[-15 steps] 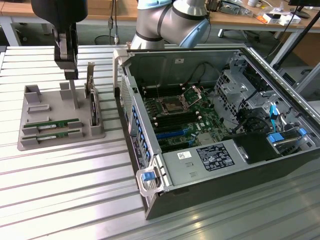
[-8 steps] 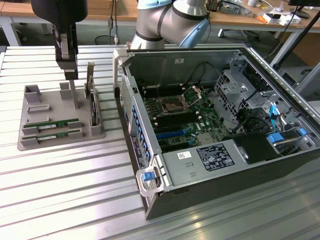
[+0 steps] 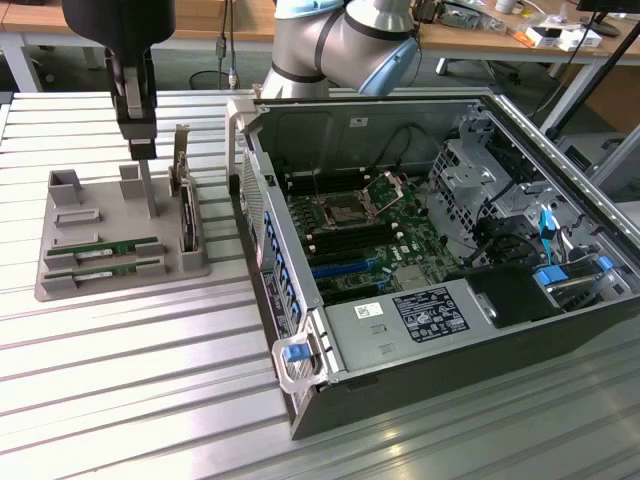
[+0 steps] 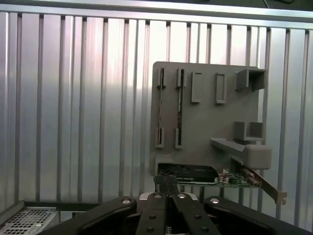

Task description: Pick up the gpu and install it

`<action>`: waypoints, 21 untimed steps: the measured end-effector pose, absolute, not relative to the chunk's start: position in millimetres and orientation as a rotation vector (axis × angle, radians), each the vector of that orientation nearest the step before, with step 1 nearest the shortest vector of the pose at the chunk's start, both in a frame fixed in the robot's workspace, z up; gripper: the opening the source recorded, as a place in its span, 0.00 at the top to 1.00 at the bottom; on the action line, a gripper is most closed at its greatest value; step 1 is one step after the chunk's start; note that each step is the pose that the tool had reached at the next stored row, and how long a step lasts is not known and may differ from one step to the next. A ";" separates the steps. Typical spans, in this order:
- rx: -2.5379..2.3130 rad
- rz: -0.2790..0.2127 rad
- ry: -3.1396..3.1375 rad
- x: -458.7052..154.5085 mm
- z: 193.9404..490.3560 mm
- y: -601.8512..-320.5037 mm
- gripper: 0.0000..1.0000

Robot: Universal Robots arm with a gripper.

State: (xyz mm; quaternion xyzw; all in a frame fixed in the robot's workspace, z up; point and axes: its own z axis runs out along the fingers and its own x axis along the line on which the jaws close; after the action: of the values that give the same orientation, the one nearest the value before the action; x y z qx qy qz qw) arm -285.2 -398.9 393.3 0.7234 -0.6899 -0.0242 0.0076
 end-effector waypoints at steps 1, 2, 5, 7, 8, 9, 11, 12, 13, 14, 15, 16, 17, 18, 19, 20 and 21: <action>2.267 -0.075 -2.151 -285.1 393.2 -398.9 0.90; 2.273 -0.075 -2.145 -285.2 393.2 -398.9 0.90; 2.297 -0.075 -2.119 -285.1 393.2 -399.0 0.90; 2.310 -0.075 -2.104 -285.2 393.2 -398.9 0.90; 2.310 -0.075 -2.103 -285.2 393.2 -398.9 0.90; 2.310 -0.075 -2.104 -285.2 393.2 -398.9 0.90; 2.283 -0.075 -2.134 -285.2 392.8 -398.9 0.90; 2.268 -0.075 -2.151 -285.1 392.4 -398.9 0.90; 2.242 -0.076 -2.178 -285.2 391.9 -398.9 0.90; 2.203 -0.076 -2.219 -285.2 391.2 -398.9 0.90; 2.183 -0.076 -2.239 -285.3 390.9 -399.0 0.90; 2.171 -0.076 -2.251 -286.7 390.8 -398.8 0.90; 2.169 -0.076 -2.254 -288.4 390.8 -397.5 0.90; 2.167 -0.077 -2.255 -289.6 390.8 -396.6 0.90; 2.166 -0.077 -2.256 -290.4 390.8 -395.8 0.90; 2.165 -0.077 -2.257 -291.4 390.8 -394.7 0.90; 2.164 -0.077 -2.258 -292.2 390.6 -393.8 0.90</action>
State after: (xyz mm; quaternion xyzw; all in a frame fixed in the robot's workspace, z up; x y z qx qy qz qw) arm -292.2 -393.8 390.6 0.6917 -0.7218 -0.0245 0.0064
